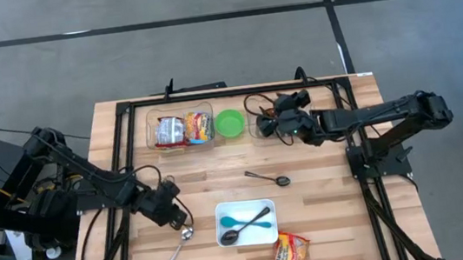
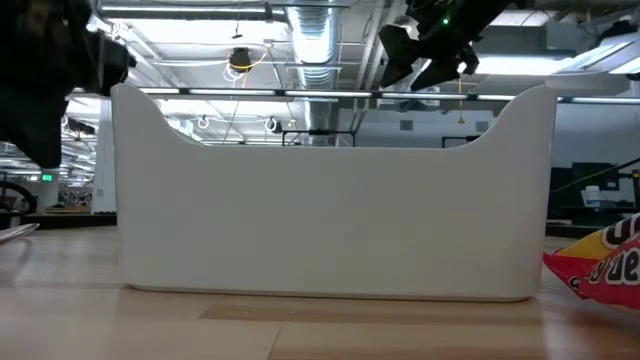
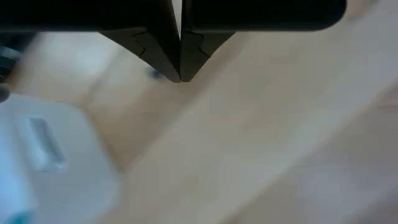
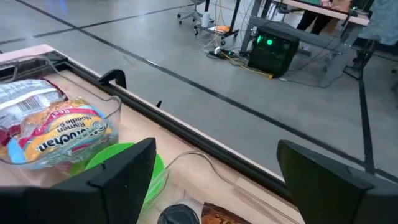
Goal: Pick & Place Food Item
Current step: Put the silver spoon into the white bin
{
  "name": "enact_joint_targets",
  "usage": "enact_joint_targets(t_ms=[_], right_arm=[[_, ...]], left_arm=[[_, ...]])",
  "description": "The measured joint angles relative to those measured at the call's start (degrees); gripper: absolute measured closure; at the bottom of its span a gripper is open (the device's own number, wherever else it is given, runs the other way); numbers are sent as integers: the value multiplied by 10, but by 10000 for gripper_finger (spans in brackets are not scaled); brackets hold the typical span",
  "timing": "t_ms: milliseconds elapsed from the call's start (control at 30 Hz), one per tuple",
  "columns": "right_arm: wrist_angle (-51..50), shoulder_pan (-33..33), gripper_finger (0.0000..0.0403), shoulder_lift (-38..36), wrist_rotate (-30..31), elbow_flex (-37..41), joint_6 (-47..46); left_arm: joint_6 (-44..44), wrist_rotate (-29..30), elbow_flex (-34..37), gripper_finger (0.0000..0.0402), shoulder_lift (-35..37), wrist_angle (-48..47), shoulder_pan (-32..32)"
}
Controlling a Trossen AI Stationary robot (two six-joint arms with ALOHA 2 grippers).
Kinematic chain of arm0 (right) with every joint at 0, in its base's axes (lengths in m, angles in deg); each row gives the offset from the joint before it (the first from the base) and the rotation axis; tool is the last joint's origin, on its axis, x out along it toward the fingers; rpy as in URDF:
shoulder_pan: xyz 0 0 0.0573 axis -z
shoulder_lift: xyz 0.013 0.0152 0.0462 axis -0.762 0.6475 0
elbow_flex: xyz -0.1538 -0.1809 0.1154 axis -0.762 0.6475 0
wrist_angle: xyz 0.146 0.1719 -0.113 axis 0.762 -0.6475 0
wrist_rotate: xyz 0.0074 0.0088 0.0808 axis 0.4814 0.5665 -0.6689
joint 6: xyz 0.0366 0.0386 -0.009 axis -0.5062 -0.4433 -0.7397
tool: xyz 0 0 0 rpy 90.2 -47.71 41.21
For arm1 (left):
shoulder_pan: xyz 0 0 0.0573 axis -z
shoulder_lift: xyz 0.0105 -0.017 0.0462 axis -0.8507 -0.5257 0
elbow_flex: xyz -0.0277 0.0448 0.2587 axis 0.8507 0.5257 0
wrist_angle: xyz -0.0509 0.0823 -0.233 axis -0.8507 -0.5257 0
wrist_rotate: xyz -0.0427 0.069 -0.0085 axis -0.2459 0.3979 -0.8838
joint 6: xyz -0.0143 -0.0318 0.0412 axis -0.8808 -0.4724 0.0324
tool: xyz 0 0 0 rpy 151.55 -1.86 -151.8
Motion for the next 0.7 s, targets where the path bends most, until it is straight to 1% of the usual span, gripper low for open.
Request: enact_joint_targets(t_ms=[133,333,533,700], right_arm=[[12,0,74,0,0,0,0],[13,-1,74,0,-1,0,0],[9,-13,74,0,-1,0,0],[2,-24,74,0,-1,0,18]], left_arm=[[12,5,0,401,0,75,22],[16,48,0,401,0,184,53],[103,110,0,401,0,333,73],[145,164,0,401,0,417,91]])
